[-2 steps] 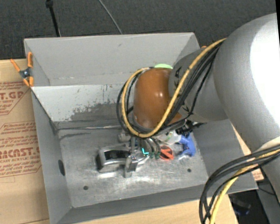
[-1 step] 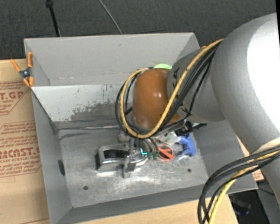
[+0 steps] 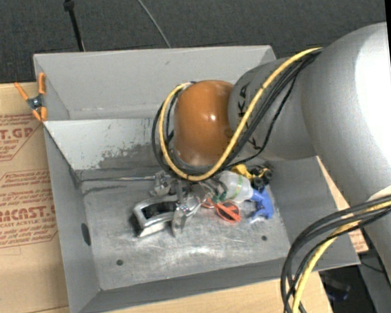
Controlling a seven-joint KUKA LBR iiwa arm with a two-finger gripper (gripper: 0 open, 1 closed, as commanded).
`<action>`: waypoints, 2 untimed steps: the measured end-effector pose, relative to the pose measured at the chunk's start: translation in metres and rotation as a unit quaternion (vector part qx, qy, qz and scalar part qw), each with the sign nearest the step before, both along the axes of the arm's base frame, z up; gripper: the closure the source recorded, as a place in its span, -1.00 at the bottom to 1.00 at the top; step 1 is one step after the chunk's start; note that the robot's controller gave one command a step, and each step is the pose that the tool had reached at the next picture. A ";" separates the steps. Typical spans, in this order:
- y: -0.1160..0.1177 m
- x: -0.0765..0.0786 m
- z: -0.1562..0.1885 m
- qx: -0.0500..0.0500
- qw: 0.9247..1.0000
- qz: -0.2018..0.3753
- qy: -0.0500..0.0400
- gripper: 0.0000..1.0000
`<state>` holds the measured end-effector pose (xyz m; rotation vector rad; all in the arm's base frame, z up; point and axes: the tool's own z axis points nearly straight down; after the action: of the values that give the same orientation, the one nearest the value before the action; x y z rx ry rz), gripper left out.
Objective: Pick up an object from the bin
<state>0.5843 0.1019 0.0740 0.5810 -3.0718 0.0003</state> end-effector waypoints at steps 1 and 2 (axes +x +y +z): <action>0.000 0.000 0.000 0.000 1.000 0.000 0.000 1.00; 0.001 -0.007 0.123 0.001 1.000 -0.009 -0.005 1.00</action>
Offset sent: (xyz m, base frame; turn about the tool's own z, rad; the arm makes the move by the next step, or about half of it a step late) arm -0.0053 0.0002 0.1264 0.0193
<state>0.5775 0.1026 0.1968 0.5548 -3.0878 -0.0007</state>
